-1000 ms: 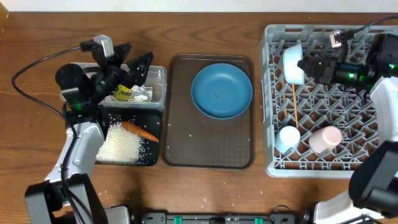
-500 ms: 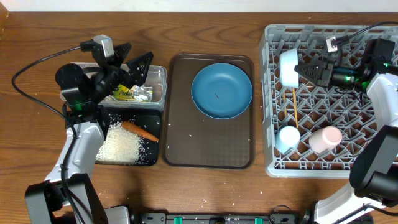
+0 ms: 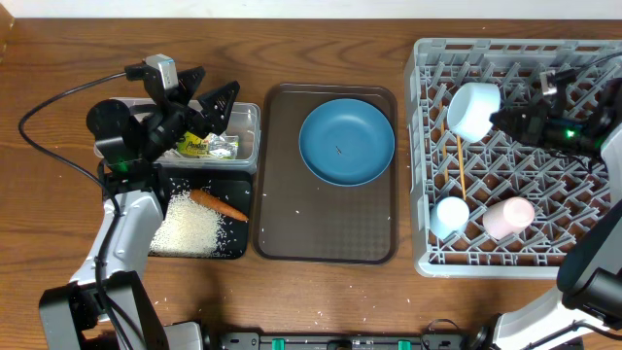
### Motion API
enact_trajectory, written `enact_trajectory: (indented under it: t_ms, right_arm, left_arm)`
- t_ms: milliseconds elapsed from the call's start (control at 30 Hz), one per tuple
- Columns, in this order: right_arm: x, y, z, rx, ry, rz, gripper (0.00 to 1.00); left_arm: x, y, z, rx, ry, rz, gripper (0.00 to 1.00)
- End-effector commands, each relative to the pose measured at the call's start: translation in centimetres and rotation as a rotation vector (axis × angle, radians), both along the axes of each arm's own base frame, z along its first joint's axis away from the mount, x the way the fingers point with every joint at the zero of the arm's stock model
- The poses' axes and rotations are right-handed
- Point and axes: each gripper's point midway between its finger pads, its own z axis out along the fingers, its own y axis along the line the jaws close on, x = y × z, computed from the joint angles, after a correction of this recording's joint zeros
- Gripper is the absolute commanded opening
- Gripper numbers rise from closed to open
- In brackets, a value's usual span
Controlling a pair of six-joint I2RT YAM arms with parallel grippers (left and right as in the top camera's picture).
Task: Sort waste into correct bins and load items into the dishwasher rack
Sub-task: 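Carry the bowl to the rack's back and place it tilted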
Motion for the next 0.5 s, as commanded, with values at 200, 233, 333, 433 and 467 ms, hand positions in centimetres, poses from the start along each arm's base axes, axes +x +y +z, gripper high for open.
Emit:
enact_trajectory:
  t_ms: [200,233,333,433,467]
  right_arm:
    - [-1.0,-4.4,-3.4,-0.15,0.191,-0.167,0.25]
    - [-1.0,-4.5,-3.4,-0.148,0.193,-0.171,0.29]
    - [-0.9,-4.5,-3.2,-0.141,0.202,-0.18,0.39]
    - [-0.9,-4.6,-2.9,-0.139,0.221,-0.198,0.44]
    - [-0.9,-4.9,-2.8,-0.146,0.236,-0.212,0.45]
  left_arm:
    - [-0.2,0.1,0.7,0.015,-0.031,0.006,0.96]
    - [-0.2,0.1,0.7,0.015,-0.031,0.006,0.96]
    - [-0.2,0.1,0.7,0.015,-0.031,0.006,0.97]
    - [-0.2,0.1,0.7,0.015,-0.031,0.006,0.97]
    - [-0.2,0.1,0.7,0.015,-0.031,0.006,0.97]
